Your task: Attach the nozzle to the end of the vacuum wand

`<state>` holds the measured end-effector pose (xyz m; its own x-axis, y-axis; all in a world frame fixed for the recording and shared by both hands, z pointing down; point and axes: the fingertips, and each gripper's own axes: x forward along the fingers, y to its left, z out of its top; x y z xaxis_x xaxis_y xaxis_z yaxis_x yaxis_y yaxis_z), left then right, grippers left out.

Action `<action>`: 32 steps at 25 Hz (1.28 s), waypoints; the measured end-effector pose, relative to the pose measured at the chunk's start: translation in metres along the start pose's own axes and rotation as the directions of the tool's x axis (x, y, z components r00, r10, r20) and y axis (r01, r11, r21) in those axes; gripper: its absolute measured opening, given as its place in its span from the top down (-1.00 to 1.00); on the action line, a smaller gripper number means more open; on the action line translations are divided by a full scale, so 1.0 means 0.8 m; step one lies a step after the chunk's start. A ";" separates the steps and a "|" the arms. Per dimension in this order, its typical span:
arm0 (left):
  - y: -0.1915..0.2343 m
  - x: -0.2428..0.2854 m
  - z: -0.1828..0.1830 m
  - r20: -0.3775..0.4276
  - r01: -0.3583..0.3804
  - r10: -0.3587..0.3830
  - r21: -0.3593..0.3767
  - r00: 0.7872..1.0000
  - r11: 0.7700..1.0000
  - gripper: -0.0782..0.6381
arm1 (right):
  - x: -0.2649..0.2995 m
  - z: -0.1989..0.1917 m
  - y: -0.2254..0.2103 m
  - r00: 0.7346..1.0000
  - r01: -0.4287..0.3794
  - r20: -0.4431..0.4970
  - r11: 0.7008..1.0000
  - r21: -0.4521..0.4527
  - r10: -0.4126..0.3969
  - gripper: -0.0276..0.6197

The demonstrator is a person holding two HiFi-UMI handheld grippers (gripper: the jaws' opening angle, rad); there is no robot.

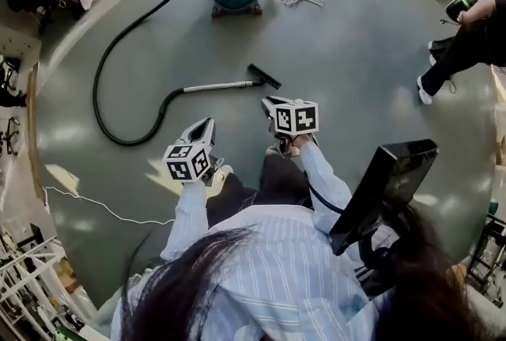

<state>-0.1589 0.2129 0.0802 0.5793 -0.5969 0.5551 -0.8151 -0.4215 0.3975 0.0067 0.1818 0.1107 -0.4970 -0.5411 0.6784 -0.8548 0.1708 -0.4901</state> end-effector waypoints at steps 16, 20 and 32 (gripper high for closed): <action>0.123 -0.172 -0.096 -0.062 0.240 -0.239 0.002 0.969 0.971 0.75 | -0.023 -0.169 0.180 0.982 0.150 0.082 0.972 0.181 -0.167 0.76; 0.096 -0.176 -0.106 -0.068 0.294 -0.293 0.009 0.954 0.956 0.75 | -0.044 -0.186 0.182 0.978 0.157 0.099 0.960 0.231 -0.184 0.76; 0.003 -0.195 -0.123 -0.072 0.349 -0.345 0.054 0.936 0.935 0.75 | -0.103 -0.235 0.193 0.981 0.142 0.104 0.973 0.180 -0.162 0.76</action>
<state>-0.2507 0.3721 0.0663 0.8238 -0.3642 0.4345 -0.5603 -0.6398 0.5261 -0.1124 0.4076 0.0821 -0.3335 -0.6444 0.6881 -0.8755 -0.0591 -0.4796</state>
